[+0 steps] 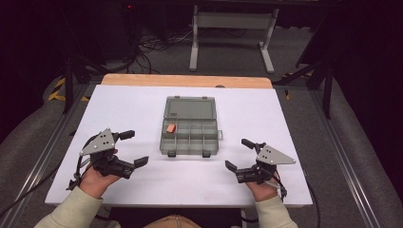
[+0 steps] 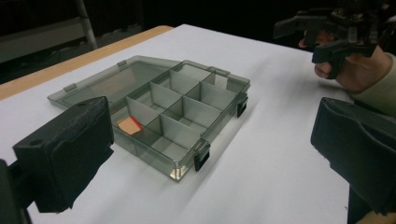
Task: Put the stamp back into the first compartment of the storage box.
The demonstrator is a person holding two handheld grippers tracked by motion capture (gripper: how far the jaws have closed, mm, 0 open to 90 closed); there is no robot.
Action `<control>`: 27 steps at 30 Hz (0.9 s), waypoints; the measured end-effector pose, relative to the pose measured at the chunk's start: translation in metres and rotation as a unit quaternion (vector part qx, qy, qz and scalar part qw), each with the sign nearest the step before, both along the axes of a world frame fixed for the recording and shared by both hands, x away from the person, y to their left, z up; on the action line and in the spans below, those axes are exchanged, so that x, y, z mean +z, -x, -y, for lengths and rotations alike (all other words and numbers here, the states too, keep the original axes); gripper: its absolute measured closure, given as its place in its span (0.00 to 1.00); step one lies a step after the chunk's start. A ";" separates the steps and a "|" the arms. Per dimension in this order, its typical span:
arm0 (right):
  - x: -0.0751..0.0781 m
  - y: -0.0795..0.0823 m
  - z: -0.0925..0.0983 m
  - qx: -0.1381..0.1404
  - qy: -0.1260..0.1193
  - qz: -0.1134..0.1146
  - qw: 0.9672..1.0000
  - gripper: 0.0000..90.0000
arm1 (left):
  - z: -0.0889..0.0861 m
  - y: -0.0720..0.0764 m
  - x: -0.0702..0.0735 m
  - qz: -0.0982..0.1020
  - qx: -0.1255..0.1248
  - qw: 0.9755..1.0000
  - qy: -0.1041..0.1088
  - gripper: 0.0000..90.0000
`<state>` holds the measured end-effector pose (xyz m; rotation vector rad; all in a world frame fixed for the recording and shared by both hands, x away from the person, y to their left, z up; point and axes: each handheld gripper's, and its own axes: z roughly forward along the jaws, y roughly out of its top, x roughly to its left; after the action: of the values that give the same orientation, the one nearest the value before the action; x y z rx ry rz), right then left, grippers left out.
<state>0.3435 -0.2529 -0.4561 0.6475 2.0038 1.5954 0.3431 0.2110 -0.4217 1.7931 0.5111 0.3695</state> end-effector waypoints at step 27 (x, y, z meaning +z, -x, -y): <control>-0.001 0.001 0.000 0.000 -0.001 -0.001 1.000 0.04 | -0.022 -0.003 -0.069 -0.002 0.064 0.996 0.059 0.01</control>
<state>0.3428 -0.2531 -0.4567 0.6505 2.0031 1.5973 0.3460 0.2332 -0.4907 1.6527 0.6397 0.4164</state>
